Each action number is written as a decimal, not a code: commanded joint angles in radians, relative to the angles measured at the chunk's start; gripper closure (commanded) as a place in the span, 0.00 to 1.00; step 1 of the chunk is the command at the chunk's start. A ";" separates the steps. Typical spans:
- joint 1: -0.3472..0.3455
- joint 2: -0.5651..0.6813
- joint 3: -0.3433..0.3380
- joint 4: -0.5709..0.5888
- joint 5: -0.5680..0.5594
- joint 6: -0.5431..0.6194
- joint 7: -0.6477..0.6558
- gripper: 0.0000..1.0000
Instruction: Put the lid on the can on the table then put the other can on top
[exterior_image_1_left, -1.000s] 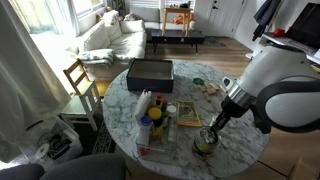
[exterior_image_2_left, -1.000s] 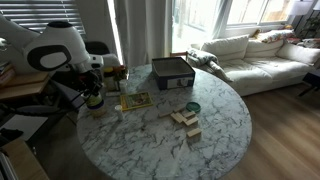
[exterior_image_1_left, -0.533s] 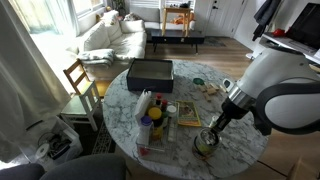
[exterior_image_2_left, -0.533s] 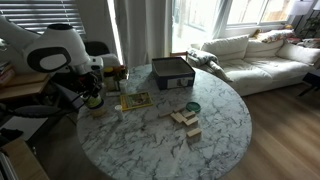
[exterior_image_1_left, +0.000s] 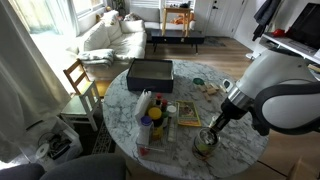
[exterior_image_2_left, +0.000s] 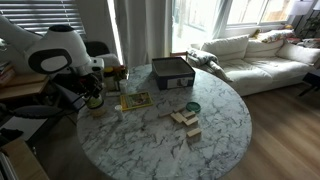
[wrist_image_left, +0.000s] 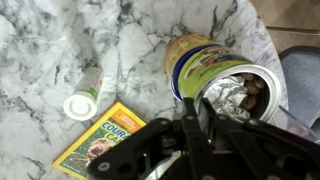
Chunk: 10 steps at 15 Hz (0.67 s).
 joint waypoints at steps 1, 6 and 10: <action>0.021 0.005 -0.015 -0.013 0.027 0.045 0.008 0.97; 0.017 0.017 -0.015 -0.012 0.024 0.036 0.011 0.97; 0.012 0.020 -0.016 -0.014 0.019 0.036 0.021 0.97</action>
